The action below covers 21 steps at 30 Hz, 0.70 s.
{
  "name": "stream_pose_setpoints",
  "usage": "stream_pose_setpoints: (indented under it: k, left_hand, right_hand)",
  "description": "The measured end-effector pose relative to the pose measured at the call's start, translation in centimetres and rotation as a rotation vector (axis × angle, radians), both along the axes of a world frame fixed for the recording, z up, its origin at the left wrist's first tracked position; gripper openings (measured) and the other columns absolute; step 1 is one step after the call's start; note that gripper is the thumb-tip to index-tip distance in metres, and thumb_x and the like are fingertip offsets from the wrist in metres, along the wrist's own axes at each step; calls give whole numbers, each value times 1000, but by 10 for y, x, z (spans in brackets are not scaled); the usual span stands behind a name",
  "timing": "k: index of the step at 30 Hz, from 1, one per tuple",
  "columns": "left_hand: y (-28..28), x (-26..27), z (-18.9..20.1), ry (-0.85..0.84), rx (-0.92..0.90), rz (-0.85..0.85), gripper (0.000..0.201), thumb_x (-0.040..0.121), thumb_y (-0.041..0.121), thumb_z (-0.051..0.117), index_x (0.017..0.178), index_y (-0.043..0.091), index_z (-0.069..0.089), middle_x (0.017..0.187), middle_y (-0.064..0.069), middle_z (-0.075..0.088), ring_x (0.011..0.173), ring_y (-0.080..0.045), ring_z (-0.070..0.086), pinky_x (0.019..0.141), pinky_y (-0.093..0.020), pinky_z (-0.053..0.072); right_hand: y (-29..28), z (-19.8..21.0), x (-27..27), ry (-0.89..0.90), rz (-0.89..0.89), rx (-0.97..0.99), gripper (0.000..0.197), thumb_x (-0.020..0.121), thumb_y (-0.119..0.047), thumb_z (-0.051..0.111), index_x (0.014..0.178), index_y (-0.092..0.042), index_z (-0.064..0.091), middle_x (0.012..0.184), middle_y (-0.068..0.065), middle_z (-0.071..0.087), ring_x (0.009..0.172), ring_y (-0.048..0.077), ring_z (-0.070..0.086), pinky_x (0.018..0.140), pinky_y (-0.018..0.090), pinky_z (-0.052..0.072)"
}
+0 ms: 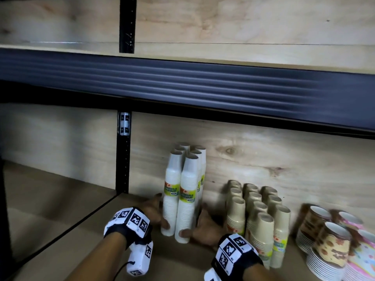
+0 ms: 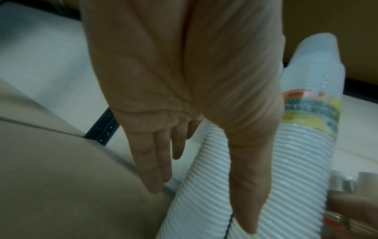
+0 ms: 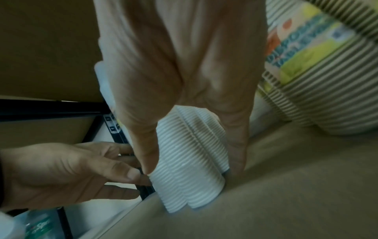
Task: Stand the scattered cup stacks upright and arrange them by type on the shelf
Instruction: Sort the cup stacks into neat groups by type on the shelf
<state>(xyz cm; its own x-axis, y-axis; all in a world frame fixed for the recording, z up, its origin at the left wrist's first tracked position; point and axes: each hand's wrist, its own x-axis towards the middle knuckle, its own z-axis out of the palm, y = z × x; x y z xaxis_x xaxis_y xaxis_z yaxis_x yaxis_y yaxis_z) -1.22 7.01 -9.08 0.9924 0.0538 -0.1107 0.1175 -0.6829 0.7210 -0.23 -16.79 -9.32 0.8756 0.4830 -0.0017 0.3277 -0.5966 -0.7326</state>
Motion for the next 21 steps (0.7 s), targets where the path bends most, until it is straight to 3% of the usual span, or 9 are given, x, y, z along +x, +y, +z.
stream_pose_setpoints:
  k: [3,5,7,9,12,14,19,21]
  left_hand:
    - [-10,-12,13,-61,-23,-86,115,35,36,95,135,29,38,123,11,63,116,-10,59,98,-41,51]
    - [-20,-20,24,-66,-3,-113,107,44,24,91,135,29,34,124,11,61,116,-9,58,97,-36,51]
    - [-20,-15,25,-57,-10,-118,108,42,27,90,134,28,34,122,11,62,115,-9,59,97,-36,51]
    - [-18,-9,24,-53,-4,-127,103,42,28,89,132,24,39,117,11,64,112,-9,60,97,-36,51]
    - [-18,-3,27,-6,52,-137,84,54,21,86,127,23,46,115,8,66,110,-12,61,97,-34,51]
    - [-18,3,29,29,117,-149,80,55,24,84,127,22,50,116,7,66,109,-13,61,97,-35,51]
    - [-18,13,31,71,272,-176,71,61,32,82,125,21,52,119,3,64,109,-15,60,96,-31,49]
    - [-16,15,32,70,287,-184,75,56,37,82,123,23,52,117,4,65,106,-14,61,94,-30,51]
  right_hand:
    - [4,4,-3,-38,33,89,138,60,-44,87,149,-15,-13,144,-19,18,139,7,24,118,31,24]
    - [8,5,-4,13,83,206,139,61,-36,91,143,-21,-21,141,-22,20,139,3,24,114,25,25]
    - [8,0,4,30,91,281,151,56,-33,93,143,-20,-29,149,-18,18,140,3,23,110,21,30]
    - [9,-5,11,66,71,267,149,64,-17,89,138,-13,-40,151,-16,9,138,0,17,102,11,29]
    - [11,-7,20,54,71,223,159,54,-30,91,137,-16,-44,160,-10,4,144,5,16,113,25,29]
    - [11,-9,25,49,96,186,163,48,-39,90,137,-19,-46,161,-11,6,145,6,17,117,32,29]
    - [14,-23,48,-24,105,152,169,35,-54,92,140,-34,-39,159,-16,12,145,4,21,114,38,36]
    - [15,-24,52,-33,108,148,165,39,-48,93,141,-35,-36,158,-15,15,144,4,24,112,38,39]
